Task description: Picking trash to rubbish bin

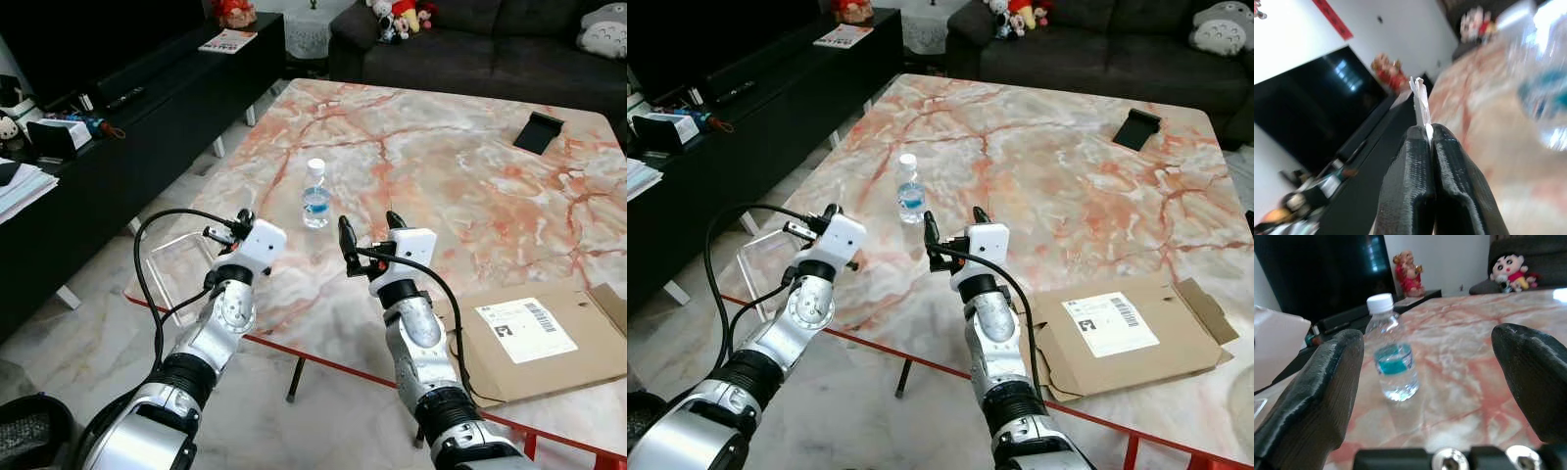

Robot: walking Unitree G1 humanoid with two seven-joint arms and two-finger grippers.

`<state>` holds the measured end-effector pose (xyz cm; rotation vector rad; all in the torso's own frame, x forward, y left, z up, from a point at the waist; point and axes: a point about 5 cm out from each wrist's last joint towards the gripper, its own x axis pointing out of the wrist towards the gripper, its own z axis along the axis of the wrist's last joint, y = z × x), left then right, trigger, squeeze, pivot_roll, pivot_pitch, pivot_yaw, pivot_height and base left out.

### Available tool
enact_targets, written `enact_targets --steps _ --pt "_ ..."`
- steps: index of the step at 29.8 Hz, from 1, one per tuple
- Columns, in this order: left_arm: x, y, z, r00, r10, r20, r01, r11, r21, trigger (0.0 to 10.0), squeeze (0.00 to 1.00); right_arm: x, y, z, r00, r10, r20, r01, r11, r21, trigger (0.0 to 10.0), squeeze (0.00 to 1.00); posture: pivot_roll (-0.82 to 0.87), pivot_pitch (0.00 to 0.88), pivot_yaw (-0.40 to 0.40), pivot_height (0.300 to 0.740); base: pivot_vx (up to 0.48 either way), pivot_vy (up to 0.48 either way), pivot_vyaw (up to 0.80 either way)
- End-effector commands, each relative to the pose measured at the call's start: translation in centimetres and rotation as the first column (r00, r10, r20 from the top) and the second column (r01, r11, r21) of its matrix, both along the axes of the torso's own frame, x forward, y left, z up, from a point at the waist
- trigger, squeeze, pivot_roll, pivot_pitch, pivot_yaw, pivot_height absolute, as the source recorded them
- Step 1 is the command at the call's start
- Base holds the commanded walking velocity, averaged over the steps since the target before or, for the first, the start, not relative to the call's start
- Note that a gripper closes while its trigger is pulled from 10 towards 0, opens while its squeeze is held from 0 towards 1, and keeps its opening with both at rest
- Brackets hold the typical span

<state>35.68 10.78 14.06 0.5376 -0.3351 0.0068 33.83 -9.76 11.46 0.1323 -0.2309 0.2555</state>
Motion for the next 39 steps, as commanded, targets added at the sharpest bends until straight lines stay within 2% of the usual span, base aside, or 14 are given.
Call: enact_targets --steps 1,6,16,39 --pt "0.1 -0.1 1.3 0.998 -0.028 0.065 0.031 0.998 -0.046 10.0 0.00 0.2 -0.2 0.8 0.999 -0.023 0.045 0.023 1.000 0.008 10.0 0.00 -0.09 0.000 0.051 0.740 0.000 0.000 0.00" --pt "0.0 0.1 2.0 0.994 -0.032 0.104 0.043 0.993 -0.111 10.0 0.00 0.3 -0.6 1.3 0.997 -0.042 0.063 0.041 0.999 0.019 10.0 0.00 -0.09 0.000 0.056 0.740 0.000 0.000 0.00" --pt "-0.5 0.7 1.4 0.993 -0.037 0.115 0.057 0.982 -0.179 10.0 0.00 0.1 -0.6 0.8 0.997 -0.045 0.057 0.045 0.999 0.012 10.0 0.00 -0.12 0.000 0.071 0.740 -0.117 0.000 0.00" --pt "-0.5 1.5 1.1 0.993 -0.041 0.107 0.058 0.985 -0.164 10.0 0.00 0.0 -1.3 0.5 0.996 -0.074 0.051 0.073 0.997 0.011 10.0 0.00 -0.12 0.000 0.087 0.740 -0.299 0.000 0.00"
